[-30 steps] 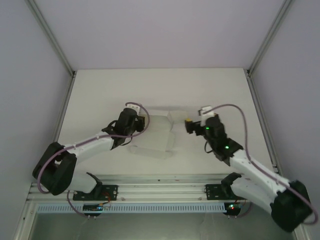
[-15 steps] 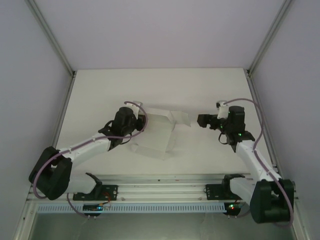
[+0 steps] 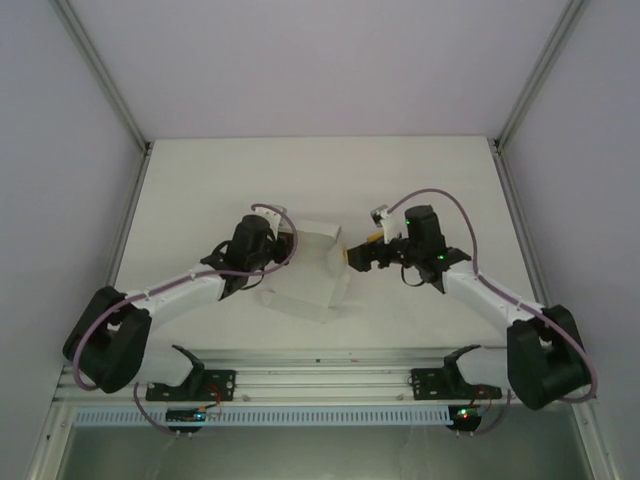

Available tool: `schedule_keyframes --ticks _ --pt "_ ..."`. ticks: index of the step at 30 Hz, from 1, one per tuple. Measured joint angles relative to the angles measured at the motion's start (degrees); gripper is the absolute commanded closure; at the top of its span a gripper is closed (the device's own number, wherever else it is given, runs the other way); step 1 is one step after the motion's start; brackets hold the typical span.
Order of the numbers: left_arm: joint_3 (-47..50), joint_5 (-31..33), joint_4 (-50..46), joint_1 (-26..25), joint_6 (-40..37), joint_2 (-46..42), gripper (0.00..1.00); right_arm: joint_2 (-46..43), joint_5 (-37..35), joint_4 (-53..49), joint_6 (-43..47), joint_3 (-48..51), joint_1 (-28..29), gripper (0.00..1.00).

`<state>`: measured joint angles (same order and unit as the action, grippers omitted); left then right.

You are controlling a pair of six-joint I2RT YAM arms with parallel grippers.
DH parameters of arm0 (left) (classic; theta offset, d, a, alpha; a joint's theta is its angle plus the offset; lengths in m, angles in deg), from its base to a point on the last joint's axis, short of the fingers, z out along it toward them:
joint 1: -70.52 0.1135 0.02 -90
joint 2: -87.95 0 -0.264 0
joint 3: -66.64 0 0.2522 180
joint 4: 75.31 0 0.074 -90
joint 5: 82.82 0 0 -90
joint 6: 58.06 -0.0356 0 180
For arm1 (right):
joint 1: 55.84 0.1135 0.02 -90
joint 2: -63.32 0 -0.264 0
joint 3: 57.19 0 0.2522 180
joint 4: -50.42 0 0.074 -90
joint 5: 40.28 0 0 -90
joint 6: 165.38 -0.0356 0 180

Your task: Assemble paper box

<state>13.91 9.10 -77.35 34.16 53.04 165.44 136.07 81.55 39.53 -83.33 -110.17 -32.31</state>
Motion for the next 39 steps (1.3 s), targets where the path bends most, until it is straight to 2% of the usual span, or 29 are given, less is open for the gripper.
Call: schedule_keyframes --ticks 9,16,21,26,34,39 --pt "0.0 4.1 -2.8 1.9 0.1 0.7 1.0 9.3 -7.6 3.5 -2.2 -4.3 4.1 0.08" --pt "-1.1 6.3 -5.2 1.3 1.2 0.7 1.0 6.2 -12.5 -0.8 -1.9 -4.6 4.5 0.1" --pt "-1.8 6.3 -5.4 1.4 1.5 0.7 1.0 0.8 -10.2 -5.6 1.7 -4.6 4.0 0.16" --pt "-1.9 6.0 -5.6 1.4 1.5 0.7 1.0 0.3 -5.1 -6.4 4.9 -4.7 4.0 0.2" --pt "-2.8 4.3 -5.6 1.4 1.5 2.3 1.0 6.4 -2.1 -6.6 6.8 -10.0 5.1 0.2" --pt "-3.3 3.8 -5.7 1.4 1.5 3.3 1.0 10.7 -5.9 -6.6 7.0 -13.4 7.7 0.26"
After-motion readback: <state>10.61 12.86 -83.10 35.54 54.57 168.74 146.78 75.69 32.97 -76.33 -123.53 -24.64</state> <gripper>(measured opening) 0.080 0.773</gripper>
